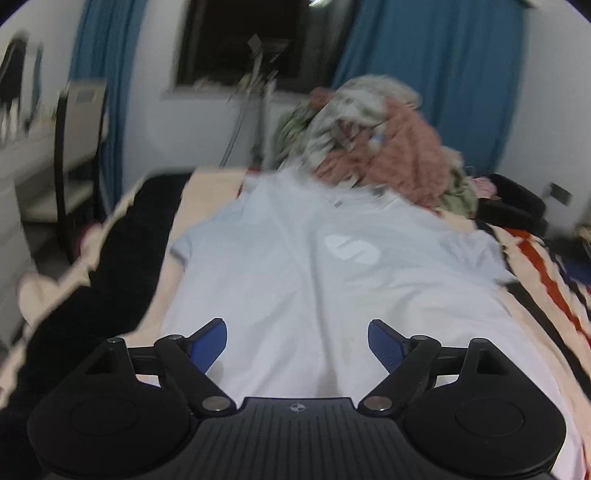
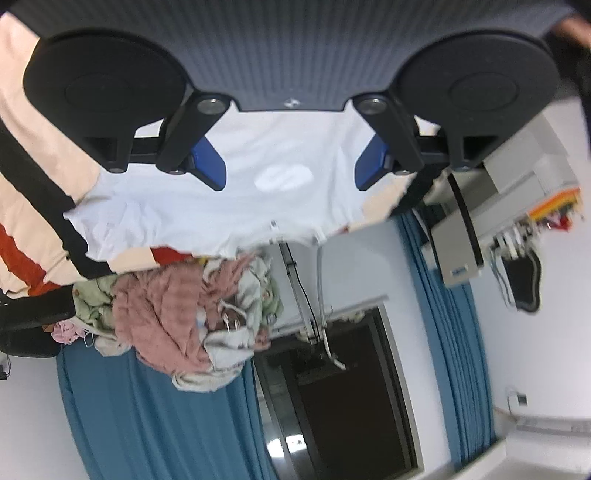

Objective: Fold clothes

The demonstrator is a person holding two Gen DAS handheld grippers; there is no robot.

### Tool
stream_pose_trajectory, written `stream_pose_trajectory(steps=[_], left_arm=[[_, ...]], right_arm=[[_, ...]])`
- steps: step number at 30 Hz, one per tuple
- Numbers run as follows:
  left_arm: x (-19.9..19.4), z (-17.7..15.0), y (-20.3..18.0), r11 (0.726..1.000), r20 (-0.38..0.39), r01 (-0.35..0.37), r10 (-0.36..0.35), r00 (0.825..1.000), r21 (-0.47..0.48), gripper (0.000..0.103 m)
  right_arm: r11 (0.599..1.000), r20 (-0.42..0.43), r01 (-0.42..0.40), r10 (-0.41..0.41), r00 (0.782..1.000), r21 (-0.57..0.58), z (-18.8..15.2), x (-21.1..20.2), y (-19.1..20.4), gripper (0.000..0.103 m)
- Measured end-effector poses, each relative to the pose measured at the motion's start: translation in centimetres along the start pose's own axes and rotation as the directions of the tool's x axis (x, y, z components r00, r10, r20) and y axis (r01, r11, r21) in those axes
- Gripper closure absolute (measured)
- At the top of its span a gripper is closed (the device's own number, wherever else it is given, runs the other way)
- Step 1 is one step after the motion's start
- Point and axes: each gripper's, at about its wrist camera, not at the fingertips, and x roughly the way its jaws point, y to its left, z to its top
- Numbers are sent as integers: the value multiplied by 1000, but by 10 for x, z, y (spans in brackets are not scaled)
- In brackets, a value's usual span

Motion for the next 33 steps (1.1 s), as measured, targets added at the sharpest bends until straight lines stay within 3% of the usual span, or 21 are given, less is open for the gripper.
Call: stream_pose_trajectory(steps=[5,8,10,15,17,19,20,21,24,28,33], left_arm=[[78,43,33,994,19,-80,82,996,-77,19],[122,68,51,986,81,-161,165,983,-46,19],[151,81,66,977,72,-207,210,975,-57,19],[201,94,90,982,9,-180,181,984,-58,28],[206,94,87,980,16,-196,196,980,-15,42],[211,98,79,975,16,-215,214,977,56,67],[213,100,73,970,18,-225,224,974,97,73],[213,101,64,960,25,-234,233,972,151,92],[204,101,27,922,53,-238,233,971,305,96],[200,95,-39,853,90,-189,166,982,486,96],[223,69,-116,819,-16,-45,65,998,573,96]], right_arm=[[1000,-28,25,-25,999,-2,-16,26,-20,24],[998,-50,46,-44,998,52,-19,49,-40,24],[994,-66,59,-53,996,93,-21,66,-54,24],[985,-122,62,-42,992,163,-34,100,-73,24],[980,-139,62,-37,990,187,-37,110,-76,24],[975,-147,63,-32,989,214,-38,113,-79,24],[971,-147,62,-29,989,230,-38,113,-81,24],[967,-147,61,-25,989,246,-37,112,-83,24],[956,-144,63,-22,989,286,-37,109,-88,24],[942,-132,76,-34,991,326,-34,102,-96,24],[933,-123,99,-59,991,346,-33,97,-103,24]])
